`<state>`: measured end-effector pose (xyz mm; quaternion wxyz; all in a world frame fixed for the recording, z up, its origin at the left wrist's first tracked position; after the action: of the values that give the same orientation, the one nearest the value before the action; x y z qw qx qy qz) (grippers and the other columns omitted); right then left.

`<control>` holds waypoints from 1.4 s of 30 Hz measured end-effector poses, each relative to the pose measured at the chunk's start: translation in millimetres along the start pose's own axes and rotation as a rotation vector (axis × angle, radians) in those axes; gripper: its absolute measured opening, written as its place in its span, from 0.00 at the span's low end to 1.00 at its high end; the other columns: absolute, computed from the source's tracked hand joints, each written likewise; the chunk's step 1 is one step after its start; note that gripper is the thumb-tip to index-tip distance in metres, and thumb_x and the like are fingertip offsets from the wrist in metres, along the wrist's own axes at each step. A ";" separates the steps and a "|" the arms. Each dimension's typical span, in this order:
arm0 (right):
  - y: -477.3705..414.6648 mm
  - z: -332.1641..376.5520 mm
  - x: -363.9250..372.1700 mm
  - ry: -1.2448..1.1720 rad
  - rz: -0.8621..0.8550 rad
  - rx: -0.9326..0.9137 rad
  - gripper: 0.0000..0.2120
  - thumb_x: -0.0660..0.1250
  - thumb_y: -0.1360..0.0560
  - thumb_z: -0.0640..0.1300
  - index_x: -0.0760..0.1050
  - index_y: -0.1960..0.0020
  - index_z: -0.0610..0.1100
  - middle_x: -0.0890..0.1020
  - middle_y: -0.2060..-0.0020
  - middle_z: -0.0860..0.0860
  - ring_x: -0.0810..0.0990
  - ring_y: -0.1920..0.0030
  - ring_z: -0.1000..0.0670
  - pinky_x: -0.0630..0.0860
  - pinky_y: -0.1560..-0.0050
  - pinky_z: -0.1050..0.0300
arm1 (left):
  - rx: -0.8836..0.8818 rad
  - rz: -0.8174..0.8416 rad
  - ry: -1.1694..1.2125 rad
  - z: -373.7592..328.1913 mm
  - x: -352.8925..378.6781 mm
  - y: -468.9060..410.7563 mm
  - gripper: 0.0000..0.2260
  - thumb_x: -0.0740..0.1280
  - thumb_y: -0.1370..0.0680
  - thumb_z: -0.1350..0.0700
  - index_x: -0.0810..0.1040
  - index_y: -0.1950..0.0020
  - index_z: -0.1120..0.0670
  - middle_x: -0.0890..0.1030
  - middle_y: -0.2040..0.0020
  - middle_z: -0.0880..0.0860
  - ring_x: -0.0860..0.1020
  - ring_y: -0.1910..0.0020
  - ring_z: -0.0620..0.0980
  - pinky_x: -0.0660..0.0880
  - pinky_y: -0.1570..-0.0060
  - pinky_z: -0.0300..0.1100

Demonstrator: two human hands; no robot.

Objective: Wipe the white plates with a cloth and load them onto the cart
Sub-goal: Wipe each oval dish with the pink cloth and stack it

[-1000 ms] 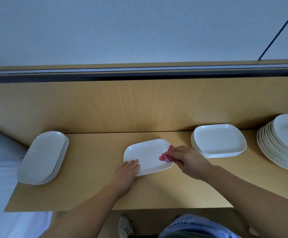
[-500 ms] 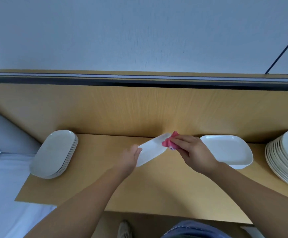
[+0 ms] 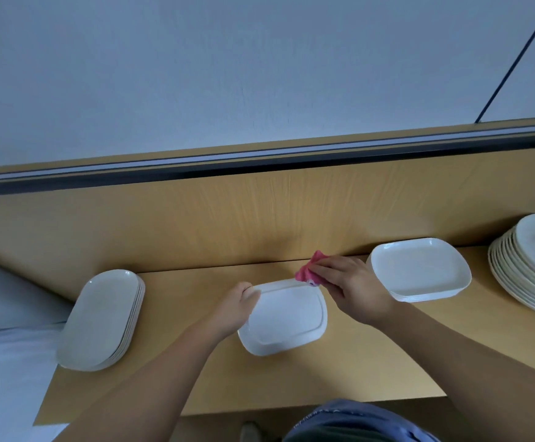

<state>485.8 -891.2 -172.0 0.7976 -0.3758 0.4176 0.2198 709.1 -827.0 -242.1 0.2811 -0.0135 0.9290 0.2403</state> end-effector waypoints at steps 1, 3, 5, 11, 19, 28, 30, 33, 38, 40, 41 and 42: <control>-2.4 0.8 3.9 0.004 0.014 -0.001 0.14 0.59 0.21 0.46 0.77 0.38 0.47 0.81 0.43 0.54 0.78 0.42 0.50 0.76 0.50 0.48 | 0.013 0.056 -0.033 1.1 -0.6 -1.6 0.07 0.63 0.22 0.53 0.73 0.47 0.54 0.76 0.56 0.49 0.74 0.58 0.47 0.71 0.58 0.42; -6.3 -0.4 17.4 0.005 0.090 0.008 0.14 0.59 0.21 0.44 0.76 0.38 0.50 0.80 0.42 0.56 0.77 0.41 0.51 0.76 0.48 0.49 | 0.030 0.136 -0.066 4.1 -1.8 -3.0 0.07 0.65 0.26 0.58 0.72 0.48 0.54 0.77 0.53 0.50 0.76 0.55 0.48 0.74 0.55 0.44; -9.3 0.0 35.1 -0.009 0.188 -0.002 0.14 0.62 0.22 0.40 0.75 0.38 0.52 0.79 0.42 0.57 0.76 0.40 0.52 0.76 0.48 0.48 | 0.017 0.133 -0.053 9.0 -5.8 -4.5 0.11 0.68 0.29 0.56 0.72 0.49 0.55 0.79 0.52 0.52 0.78 0.53 0.52 0.76 0.53 0.49; -32.7 25.7 77.2 -0.024 0.299 -0.087 0.23 0.68 0.31 0.31 0.77 0.39 0.48 0.81 0.43 0.52 0.78 0.40 0.49 0.75 0.42 0.50 | -0.016 0.085 -0.036 21.8 -3.1 -11.3 0.19 0.73 0.29 0.56 0.68 0.43 0.51 0.78 0.48 0.50 0.78 0.50 0.49 0.76 0.55 0.43; -32.1 32.1 117.8 -0.148 0.481 -0.042 0.21 0.61 0.30 0.32 0.78 0.41 0.46 0.74 0.34 0.52 0.66 0.31 0.50 0.61 0.33 0.52 | 0.038 0.055 -0.053 16.3 -0.7 -16.5 0.10 0.72 0.29 0.56 0.72 0.55 0.51 0.77 0.59 0.48 0.73 0.63 0.44 0.67 0.66 0.36; -31.1 25.2 145.5 0.039 0.631 0.067 0.28 0.59 0.20 0.48 0.57 0.22 0.42 0.67 0.27 0.50 0.60 0.27 0.45 0.53 0.27 0.42 | -0.016 0.039 -0.053 18.6 3.2 -17.3 0.18 0.74 0.30 0.55 0.74 0.43 0.55 0.80 0.50 0.52 0.79 0.50 0.50 0.77 0.51 0.46; -30.4 25.6 145.9 0.031 0.621 0.041 0.27 0.59 0.19 0.46 0.58 0.23 0.42 0.69 0.28 0.50 0.63 0.27 0.45 0.54 0.27 0.44 | -0.042 0.028 -0.068 22.4 4.3 -16.5 0.18 0.74 0.30 0.56 0.74 0.43 0.56 0.79 0.49 0.52 0.79 0.49 0.50 0.77 0.48 0.50; -29.0 19.4 137.5 -0.019 0.610 0.038 0.24 0.57 0.18 0.44 0.61 0.24 0.43 0.70 0.28 0.50 0.64 0.28 0.46 0.55 0.28 0.48 | -0.069 0.012 -0.065 26.2 5.4 -16.1 0.18 0.73 0.30 0.58 0.73 0.43 0.56 0.79 0.49 0.53 0.79 0.49 0.52 0.77 0.48 0.52; -16.6 -11.5 127.9 0.029 0.608 0.077 0.24 0.51 0.19 0.49 0.62 0.24 0.45 0.71 0.29 0.53 0.66 0.28 0.48 0.61 0.28 0.50 | -0.104 -0.001 -0.069 29.8 5.9 -15.3 0.18 0.73 0.30 0.57 0.71 0.45 0.55 0.78 0.49 0.53 0.78 0.49 0.52 0.78 0.50 0.51; -9.8 -24.2 125.3 0.018 0.621 0.101 0.25 0.48 0.19 0.50 0.63 0.25 0.44 0.71 0.29 0.52 0.66 0.28 0.48 0.63 0.29 0.49 | -0.112 -0.005 -0.056 31.6 7.1 -14.9 0.17 0.74 0.31 0.57 0.71 0.46 0.54 0.78 0.49 0.53 0.79 0.49 0.52 0.78 0.50 0.51; -7.4 -27.5 121.1 0.021 0.620 0.120 0.24 0.49 0.19 0.49 0.63 0.25 0.44 0.70 0.29 0.52 0.65 0.27 0.49 0.62 0.28 0.50 | -0.112 -0.006 -0.045 32.2 8.1 -14.9 0.17 0.74 0.31 0.57 0.71 0.47 0.54 0.78 0.49 0.53 0.79 0.49 0.52 0.78 0.50 0.50; -3.7 -30.1 119.0 0.022 0.625 0.139 0.24 0.50 0.18 0.49 0.63 0.24 0.44 0.69 0.28 0.52 0.64 0.27 0.49 0.61 0.27 0.54 | -0.122 -0.006 -0.038 33.2 9.2 -15.1 0.17 0.74 0.31 0.58 0.71 0.47 0.53 0.78 0.48 0.54 0.78 0.49 0.52 0.77 0.50 0.50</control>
<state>539.3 -912.7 -280.5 0.7106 -0.1761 0.5355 0.4211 720.9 -824.2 -277.7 0.2980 -0.0289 0.9071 0.2959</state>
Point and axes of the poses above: each hand's wrist, its own y-axis away from the middle knuckle, its own x-axis out of the palm, z = x × y, the point moved 7 cm from there along -y, towards the middle knuckle
